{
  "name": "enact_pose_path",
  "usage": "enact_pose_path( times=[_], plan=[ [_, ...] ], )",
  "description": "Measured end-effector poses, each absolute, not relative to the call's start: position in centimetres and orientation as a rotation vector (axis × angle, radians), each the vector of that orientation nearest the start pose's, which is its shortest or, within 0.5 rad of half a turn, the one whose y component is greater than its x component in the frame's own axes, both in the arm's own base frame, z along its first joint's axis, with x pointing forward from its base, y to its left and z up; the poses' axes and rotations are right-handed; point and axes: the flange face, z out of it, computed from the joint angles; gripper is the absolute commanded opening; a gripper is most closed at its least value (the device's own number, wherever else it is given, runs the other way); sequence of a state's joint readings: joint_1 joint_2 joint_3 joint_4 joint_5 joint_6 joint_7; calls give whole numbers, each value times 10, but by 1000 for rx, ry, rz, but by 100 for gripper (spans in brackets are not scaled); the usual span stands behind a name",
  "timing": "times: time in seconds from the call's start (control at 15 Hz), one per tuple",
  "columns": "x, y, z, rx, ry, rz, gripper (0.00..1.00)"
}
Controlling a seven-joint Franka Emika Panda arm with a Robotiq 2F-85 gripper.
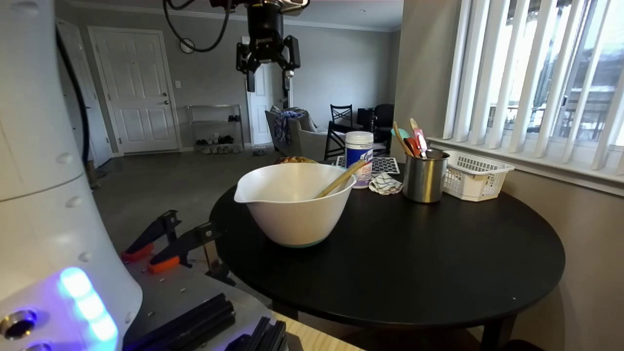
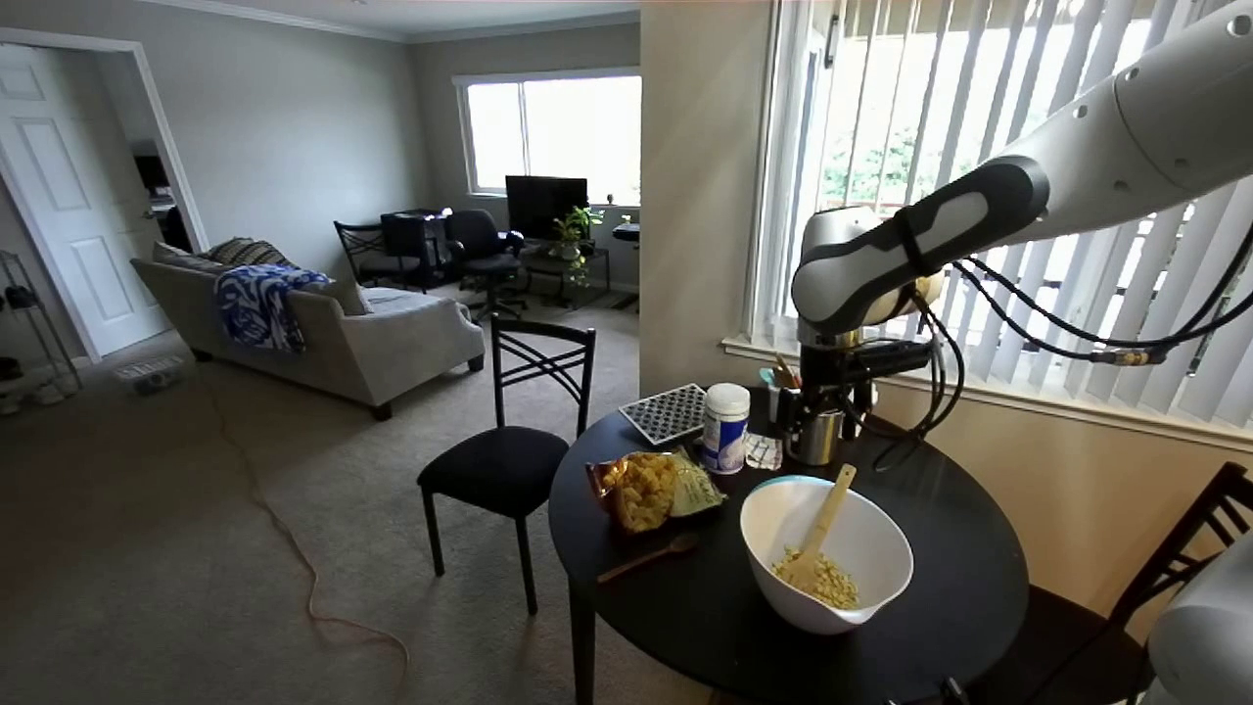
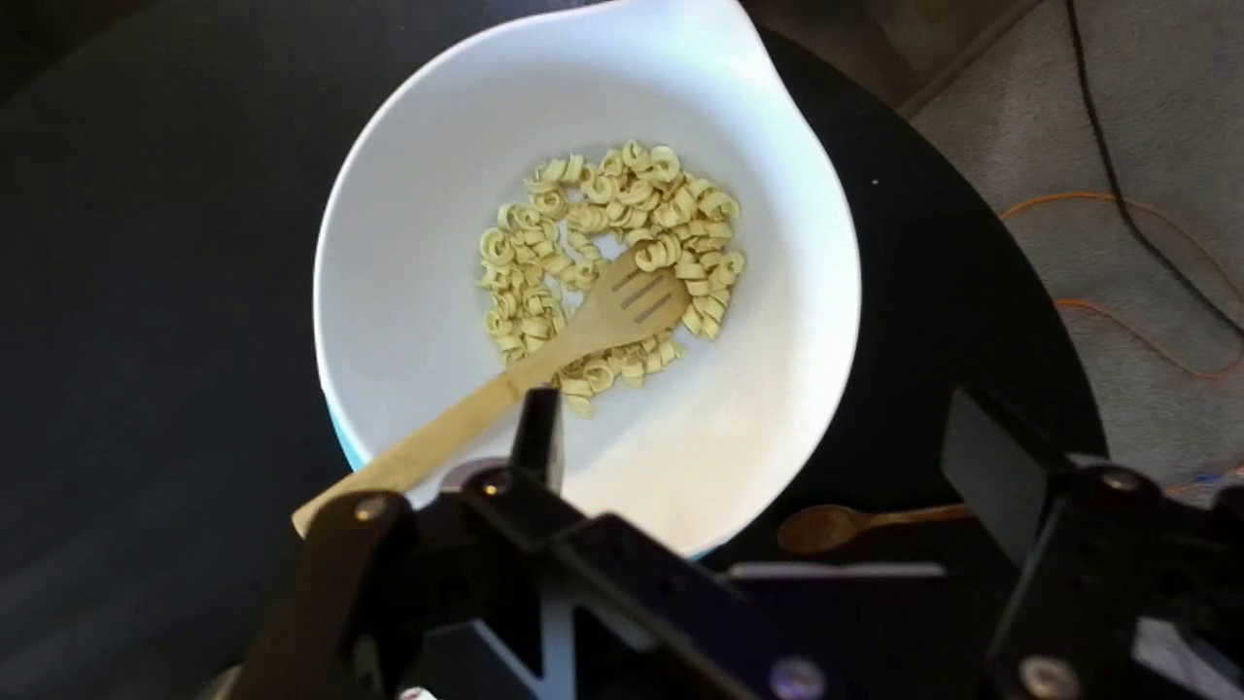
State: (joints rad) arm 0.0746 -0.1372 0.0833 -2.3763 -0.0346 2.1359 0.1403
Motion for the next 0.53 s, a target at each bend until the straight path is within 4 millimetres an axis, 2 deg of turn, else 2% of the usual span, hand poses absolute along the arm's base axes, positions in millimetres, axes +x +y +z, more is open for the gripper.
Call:
enact_pose_path(
  times=[0.53],
  plan=[
    [461, 70, 368, -3198, -13, 169, 100]
  ],
)
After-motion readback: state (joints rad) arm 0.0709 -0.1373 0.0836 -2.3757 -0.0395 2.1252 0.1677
